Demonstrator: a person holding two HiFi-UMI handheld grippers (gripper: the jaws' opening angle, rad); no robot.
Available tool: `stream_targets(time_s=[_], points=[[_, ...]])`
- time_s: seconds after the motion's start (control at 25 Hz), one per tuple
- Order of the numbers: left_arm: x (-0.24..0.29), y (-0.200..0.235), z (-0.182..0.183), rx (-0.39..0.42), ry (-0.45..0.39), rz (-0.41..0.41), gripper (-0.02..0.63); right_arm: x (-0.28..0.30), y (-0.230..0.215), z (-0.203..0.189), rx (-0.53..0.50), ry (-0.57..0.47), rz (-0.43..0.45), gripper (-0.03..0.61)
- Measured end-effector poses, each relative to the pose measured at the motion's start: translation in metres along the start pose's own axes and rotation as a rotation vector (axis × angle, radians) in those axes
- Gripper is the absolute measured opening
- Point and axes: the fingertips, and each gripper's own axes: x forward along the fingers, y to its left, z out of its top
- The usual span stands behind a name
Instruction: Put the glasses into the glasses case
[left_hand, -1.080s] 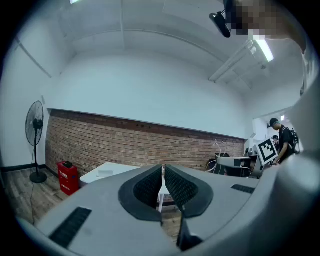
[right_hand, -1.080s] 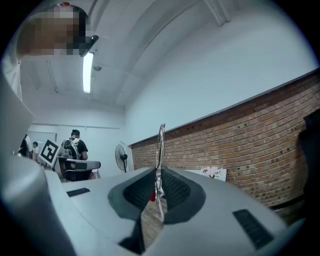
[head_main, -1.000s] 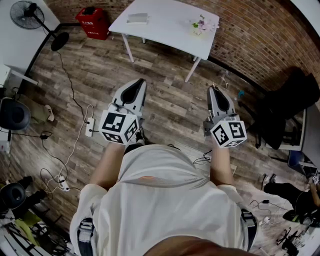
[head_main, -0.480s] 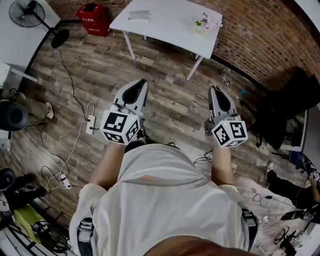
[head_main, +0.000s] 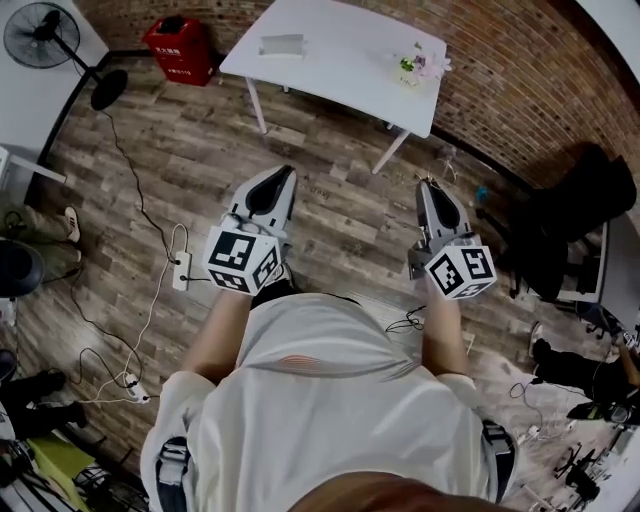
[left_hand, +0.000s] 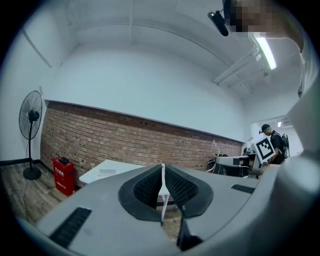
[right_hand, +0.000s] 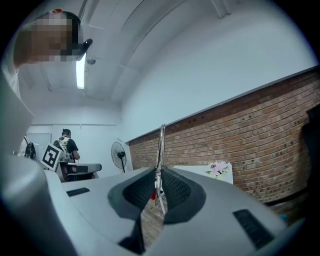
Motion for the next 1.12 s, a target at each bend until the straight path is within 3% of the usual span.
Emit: stream_targets(time_s=[0.24, 0.52, 0.92, 1.12], points=[[0.005, 0.063, 0.004, -0.017, 0.001, -0.037, 0.029, 0.049, 0.037, 0.007, -0.012, -0.017, -0.024, 0.092], [0.014, 0.108, 0.002, -0.03, 0.015, -0.036, 0.029, 0.09, 0.044, -0.003, 0.018, 0.014, -0.037, 0.094], [0.069, 0.166, 0.008, -0.03, 0.043, 0.037, 0.029, 0.186, 0.013, 0.001, 0.048, 0.018, 0.034, 0.094], [0.125, 0.183, 0.031, -0.006, 0.032, 0.071, 0.029, 0.233, -0.031, 0.023, 0.057, 0.001, 0.061, 0.094]])
